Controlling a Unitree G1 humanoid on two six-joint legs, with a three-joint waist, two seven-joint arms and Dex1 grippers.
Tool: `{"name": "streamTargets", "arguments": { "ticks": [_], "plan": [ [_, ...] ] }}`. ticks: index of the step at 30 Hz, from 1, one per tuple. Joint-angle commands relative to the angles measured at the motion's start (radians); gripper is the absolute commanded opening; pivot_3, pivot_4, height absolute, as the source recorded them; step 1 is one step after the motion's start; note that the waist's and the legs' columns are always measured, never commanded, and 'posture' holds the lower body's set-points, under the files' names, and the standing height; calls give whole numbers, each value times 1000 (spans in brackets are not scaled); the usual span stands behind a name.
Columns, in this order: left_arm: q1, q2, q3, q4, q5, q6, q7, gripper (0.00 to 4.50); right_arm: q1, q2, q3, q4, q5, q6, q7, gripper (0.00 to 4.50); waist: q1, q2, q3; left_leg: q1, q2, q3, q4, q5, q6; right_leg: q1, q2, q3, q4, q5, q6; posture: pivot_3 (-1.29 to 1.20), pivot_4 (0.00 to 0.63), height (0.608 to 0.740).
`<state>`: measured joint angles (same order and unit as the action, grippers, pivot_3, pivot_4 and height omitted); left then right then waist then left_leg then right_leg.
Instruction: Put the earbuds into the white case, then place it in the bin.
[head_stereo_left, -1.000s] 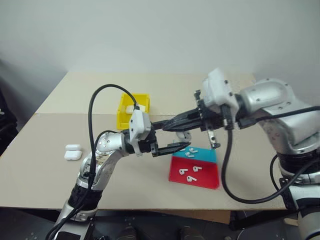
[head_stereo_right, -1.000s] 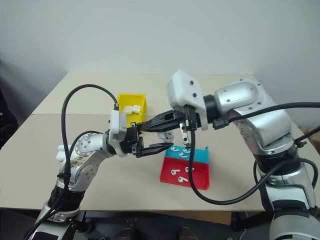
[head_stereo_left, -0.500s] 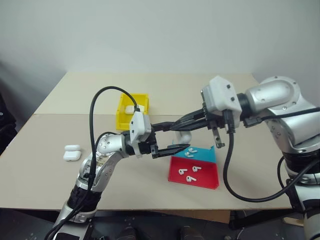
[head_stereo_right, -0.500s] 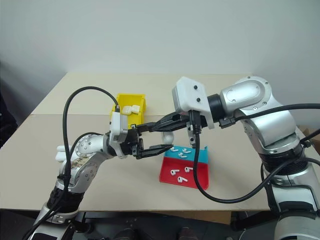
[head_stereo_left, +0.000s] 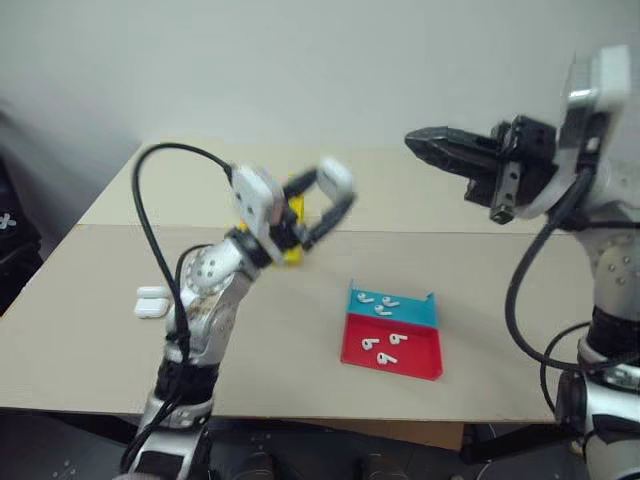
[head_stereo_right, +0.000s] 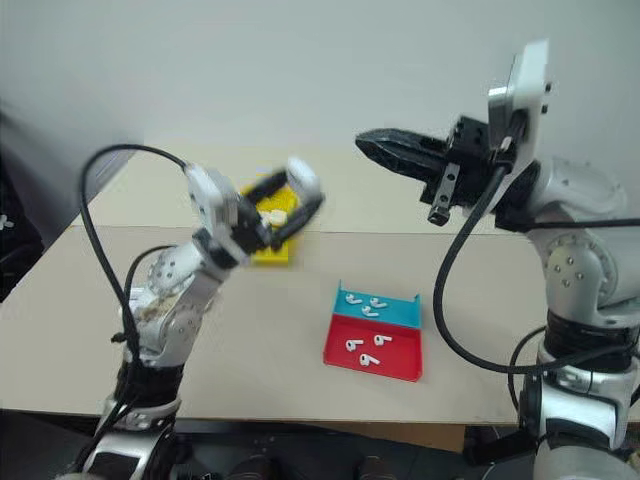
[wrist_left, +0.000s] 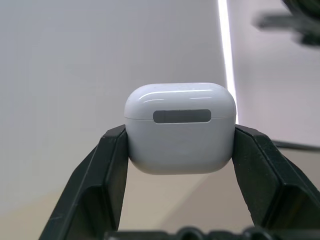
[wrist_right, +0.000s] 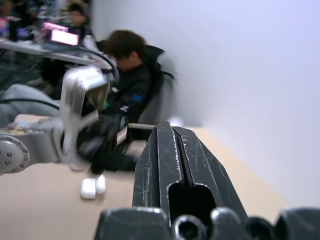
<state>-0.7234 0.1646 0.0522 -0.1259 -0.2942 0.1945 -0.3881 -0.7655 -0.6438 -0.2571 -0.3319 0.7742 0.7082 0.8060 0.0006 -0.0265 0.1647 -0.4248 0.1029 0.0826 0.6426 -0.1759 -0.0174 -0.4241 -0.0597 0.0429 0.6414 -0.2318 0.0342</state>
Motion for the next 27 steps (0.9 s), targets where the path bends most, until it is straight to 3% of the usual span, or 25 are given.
{"name": "streamTargets", "arguments": {
  "ticks": [1, 4, 10, 18, 23, 27],
  "plan": [
    [-87, 10, 29, 182, 165, -26, 224, 2787, 42, 50, -62, -117, 99, 55, -162, 29, -5, 0, 0, 0, 0, 0, 0, 0, 0, -1, 0, 1, 0, 0, 0, 0, 150, 740],
    [-134, 56, -13, 322, 257, -23, 253, 2787, 71, 61, -58, -156, 128, 69, -219, 29, -14, 1, 0, 0, 0, 0, -2, 0, 0, -1, 1, 1, 1, 0, 0, 0, 150, 740],
    [-251, 31, -4, 612, 305, -6, 370, 2787, 113, -3, 25, -186, 84, 111, -254, 29, -7, 0, 0, -3, 0, 0, -2, 0, 0, -2, 0, -1, -2, 0, 0, 0, 150, 740],
    [-269, 21, -24, 746, 310, 59, 323, 2787, 135, -18, 72, -222, 65, 115, -294, 29, -7, 0, 0, -5, -1, 0, -3, -1, 1, -4, 0, -1, -4, 0, 0, 0, 150, 740],
    [-263, 12, -9, 784, 316, 3, 373, 4340, 133, -25, 84, -218, 63, 120, -309, 0, -8, -1, 0, -6, -1, 0, -3, -1, 1, -4, 0, -1, -4, 0, 0, 0, 150, 740],
    [-246, 19, -25, 769, 325, -41, 358, 4445, 130, -31, 89, -212, 58, 128, -314, 0, -8, -1, 0, -6, -1, 0, -4, -1, 1, -4, 0, -1, -3, 0, 0, 0, 150, 740]
  ]
}}
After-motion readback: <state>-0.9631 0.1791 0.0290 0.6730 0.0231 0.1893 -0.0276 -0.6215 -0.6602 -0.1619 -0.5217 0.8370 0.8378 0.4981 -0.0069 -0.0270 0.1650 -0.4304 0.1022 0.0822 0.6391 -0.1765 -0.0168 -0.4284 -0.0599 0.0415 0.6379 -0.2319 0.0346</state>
